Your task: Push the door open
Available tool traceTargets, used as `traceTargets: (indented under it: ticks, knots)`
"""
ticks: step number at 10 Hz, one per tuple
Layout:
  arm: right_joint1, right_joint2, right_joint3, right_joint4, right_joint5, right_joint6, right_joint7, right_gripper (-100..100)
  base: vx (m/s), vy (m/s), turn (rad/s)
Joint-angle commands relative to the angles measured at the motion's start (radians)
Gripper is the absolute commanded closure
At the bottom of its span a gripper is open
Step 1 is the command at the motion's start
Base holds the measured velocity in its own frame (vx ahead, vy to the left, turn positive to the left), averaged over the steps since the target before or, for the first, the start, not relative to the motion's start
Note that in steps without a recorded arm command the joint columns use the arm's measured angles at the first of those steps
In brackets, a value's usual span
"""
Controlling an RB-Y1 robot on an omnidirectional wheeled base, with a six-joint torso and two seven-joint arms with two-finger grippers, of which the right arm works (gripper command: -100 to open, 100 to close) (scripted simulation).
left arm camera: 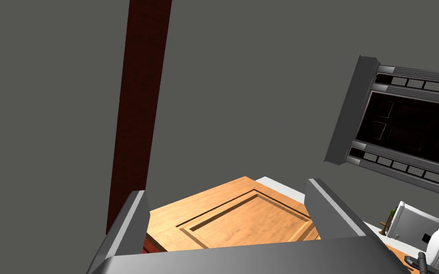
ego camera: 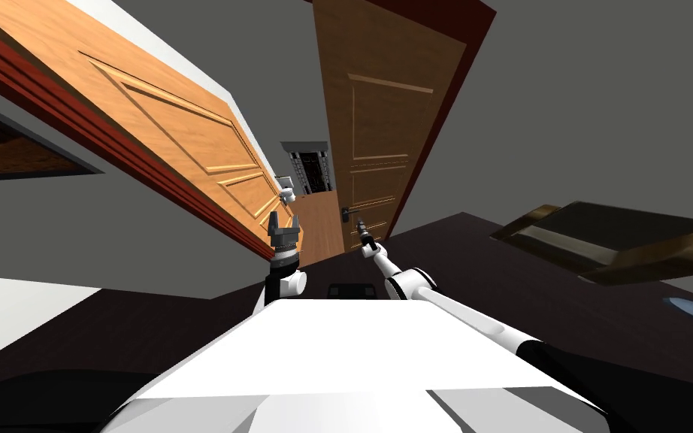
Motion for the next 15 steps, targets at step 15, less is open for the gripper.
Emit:
traceTargets:
  ticks: [15]
  knots:
    - [-0.092, -0.037, -0.003, 0.157, -0.015, -0.003, 0.004, -100, 0.089, -0.002, 0.023]
